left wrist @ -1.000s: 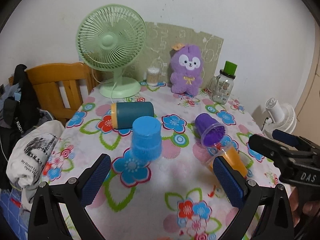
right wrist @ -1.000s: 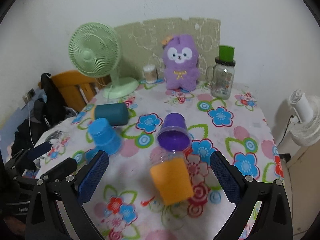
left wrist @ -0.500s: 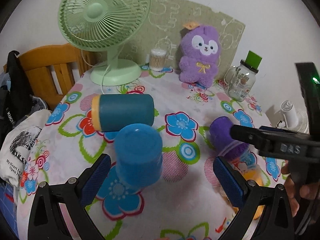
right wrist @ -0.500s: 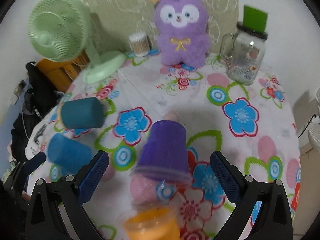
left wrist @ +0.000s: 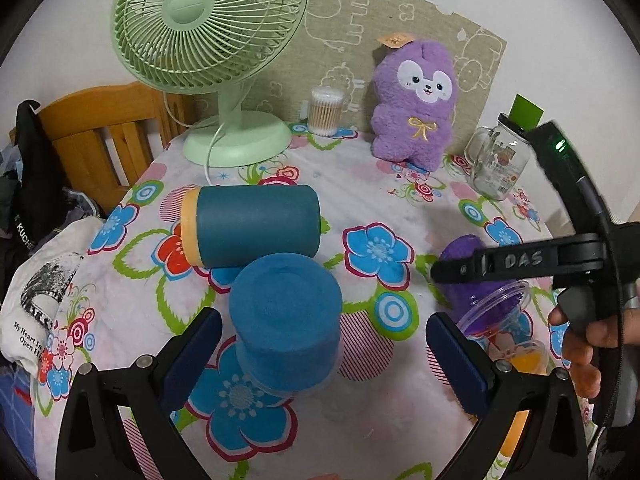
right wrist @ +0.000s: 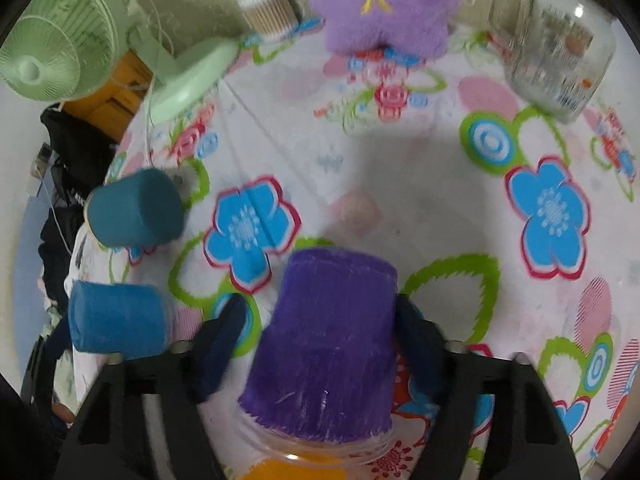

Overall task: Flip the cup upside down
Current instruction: 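Move the right tool to the purple cup and close its fingers on it, then lift the purple cup with the right tool and carry it toward the left tool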

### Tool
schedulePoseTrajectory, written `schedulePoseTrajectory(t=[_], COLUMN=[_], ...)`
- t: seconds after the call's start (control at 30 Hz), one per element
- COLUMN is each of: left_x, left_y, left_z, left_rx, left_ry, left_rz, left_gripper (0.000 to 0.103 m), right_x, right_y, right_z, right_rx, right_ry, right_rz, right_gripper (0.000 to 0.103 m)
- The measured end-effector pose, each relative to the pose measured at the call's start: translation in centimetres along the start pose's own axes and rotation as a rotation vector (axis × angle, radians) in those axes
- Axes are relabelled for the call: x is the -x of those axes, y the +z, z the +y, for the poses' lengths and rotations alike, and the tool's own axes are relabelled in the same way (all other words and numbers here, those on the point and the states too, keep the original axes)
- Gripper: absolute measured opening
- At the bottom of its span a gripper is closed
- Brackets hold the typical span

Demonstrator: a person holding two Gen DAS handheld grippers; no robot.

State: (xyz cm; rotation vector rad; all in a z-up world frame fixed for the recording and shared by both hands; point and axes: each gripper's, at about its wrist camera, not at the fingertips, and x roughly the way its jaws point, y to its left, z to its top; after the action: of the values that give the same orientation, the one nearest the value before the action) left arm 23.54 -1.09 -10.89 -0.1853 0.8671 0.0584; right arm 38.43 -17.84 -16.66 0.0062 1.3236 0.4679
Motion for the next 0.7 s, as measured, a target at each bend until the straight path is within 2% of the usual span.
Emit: schedulePoseTrajectory(t=[0.13,0.37,0.53,0.7], left_x=[0.8,3.5,6.6,9.7], left_y=[-0.2,-1.1,-2.9,-5.4], left_z=[-0.2,-0.2,0.3,1.2], left_rx=[-0.013,-0.021,-0.022,-0.023], left_ry=[-0.006,-0.025,-0.046,-0.039], left_rz=[-0.010,-0.033,-0.050,-0.061], left_gripper=[0.103,0.103,0.103,0.103], right_x=[0.7,5.9,8.7,9.2], right_y=[-0.3,-2.0,-5.3,-9.2], right_z=[-0.1,2.8,6.8,9.3], right_rx=[-0.012,0.022,0.089,0.121], right_ry=[0.010,0.067,0.127,0.153], right_rz=[-0.032,-0.147,-0.177,-0.168], right_gripper=[0.064,0.064,0.064,0.064])
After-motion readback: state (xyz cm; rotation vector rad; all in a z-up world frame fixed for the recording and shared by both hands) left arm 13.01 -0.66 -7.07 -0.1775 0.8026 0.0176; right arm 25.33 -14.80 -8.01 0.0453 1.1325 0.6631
